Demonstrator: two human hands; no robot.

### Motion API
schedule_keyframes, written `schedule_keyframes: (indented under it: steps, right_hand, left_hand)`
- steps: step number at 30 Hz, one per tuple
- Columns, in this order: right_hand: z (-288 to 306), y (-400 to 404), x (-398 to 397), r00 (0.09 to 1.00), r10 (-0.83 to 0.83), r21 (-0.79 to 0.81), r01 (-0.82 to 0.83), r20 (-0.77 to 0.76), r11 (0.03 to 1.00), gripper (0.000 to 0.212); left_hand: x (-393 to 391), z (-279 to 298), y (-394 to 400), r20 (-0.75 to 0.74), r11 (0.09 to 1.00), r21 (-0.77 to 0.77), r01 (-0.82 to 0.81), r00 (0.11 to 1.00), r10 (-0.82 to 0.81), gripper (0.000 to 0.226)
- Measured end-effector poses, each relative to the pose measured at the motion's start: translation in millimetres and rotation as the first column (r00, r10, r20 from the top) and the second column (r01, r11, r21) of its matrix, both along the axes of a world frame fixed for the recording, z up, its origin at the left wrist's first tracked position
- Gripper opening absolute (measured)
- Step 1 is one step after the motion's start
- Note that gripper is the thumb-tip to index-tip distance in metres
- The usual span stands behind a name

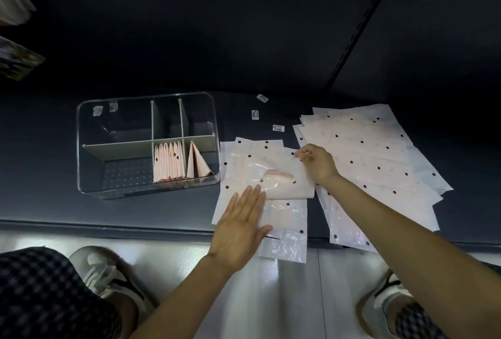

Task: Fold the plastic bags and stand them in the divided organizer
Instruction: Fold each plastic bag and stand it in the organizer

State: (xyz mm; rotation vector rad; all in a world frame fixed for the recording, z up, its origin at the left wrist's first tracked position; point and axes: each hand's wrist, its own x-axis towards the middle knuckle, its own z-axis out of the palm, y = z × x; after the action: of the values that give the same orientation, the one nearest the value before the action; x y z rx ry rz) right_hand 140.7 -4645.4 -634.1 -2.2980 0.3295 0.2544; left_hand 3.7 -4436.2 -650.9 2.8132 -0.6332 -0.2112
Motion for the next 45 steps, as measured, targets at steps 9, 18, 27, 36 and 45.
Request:
schedule_keyframes:
  steps: [9,18,27,36,45]
  right_hand:
    - [-8.1,9.2,2.5,0.994,-0.110,0.092,0.110,-0.004,0.990,0.018]
    - [-13.8,5.2,-22.5,0.965,-0.252,0.135,0.260,-0.071,0.956,0.038]
    - [-18.5,6.9,-21.2,0.960,-0.276,0.076,0.279,-0.047,0.957,0.026]
    - [-9.2,9.8,-28.0,0.958,-0.279,0.059,0.283,-0.070,0.957,0.031]
    - [-16.4,49.3,-119.3,0.681,0.732,-0.575,-0.603,-0.011,0.552,0.062]
  left_hand:
    - [-3.4,-16.5,-7.3,-0.091,0.984,0.176,-0.007,0.996,0.023,0.071]
    - [2.4,-16.7,-9.2,-0.094,0.978,0.204,-0.035,0.994,0.056,0.075]
    - [7.1,-13.9,-9.7,-0.044,0.980,0.200,-0.007,0.999,0.017,0.074]
    - [9.1,-17.5,-8.0,-0.066,0.981,0.194,-0.004,0.998,0.017,0.076]
    - [10.1,-19.4,-7.7,-0.059,0.970,0.241,0.020,0.998,-0.006,0.070]
